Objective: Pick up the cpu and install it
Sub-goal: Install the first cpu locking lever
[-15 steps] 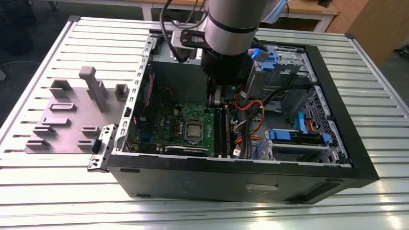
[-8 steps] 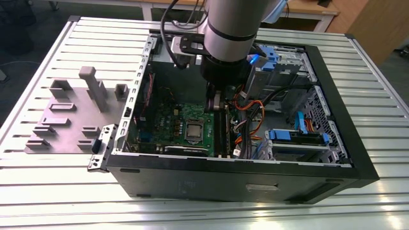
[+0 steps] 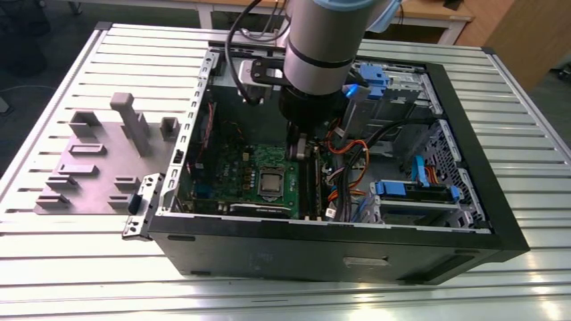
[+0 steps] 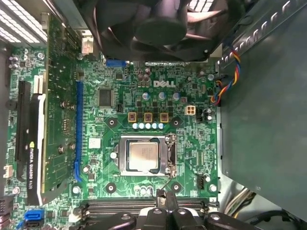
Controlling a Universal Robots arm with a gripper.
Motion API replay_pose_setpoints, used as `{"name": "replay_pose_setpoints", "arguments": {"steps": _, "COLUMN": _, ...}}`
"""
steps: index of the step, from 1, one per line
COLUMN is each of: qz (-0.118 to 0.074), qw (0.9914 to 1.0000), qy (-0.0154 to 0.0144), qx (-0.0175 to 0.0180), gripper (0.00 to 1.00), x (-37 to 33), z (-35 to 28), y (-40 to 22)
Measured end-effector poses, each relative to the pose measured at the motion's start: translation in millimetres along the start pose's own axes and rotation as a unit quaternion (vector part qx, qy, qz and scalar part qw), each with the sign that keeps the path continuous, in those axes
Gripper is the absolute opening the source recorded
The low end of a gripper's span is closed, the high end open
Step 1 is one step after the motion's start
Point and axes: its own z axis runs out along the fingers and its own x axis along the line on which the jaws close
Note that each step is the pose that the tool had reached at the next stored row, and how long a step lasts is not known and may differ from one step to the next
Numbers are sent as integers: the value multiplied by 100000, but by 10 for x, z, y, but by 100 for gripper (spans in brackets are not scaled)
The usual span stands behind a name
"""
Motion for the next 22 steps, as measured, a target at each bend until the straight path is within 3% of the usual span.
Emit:
{"name": "replay_pose_setpoints", "arguments": {"steps": 12, "qz": 35, "qw": 99999, "qy": 346, "qx": -110, "gripper": 11, "x": 69, "z": 59, "y": 17}}
{"name": "replay_pose_setpoints", "arguments": {"steps": 15, "qz": 44, "qw": 99998, "qy": 571, "qx": -94, "gripper": 11, "x": 91, "z": 66, "y": 18}}
{"name": "replay_pose_setpoints", "arguments": {"steps": 22, "qz": 64, "qw": 99997, "qy": 821, "qx": -103, "gripper": 11, "x": 132, "z": 153, "y": 23}}
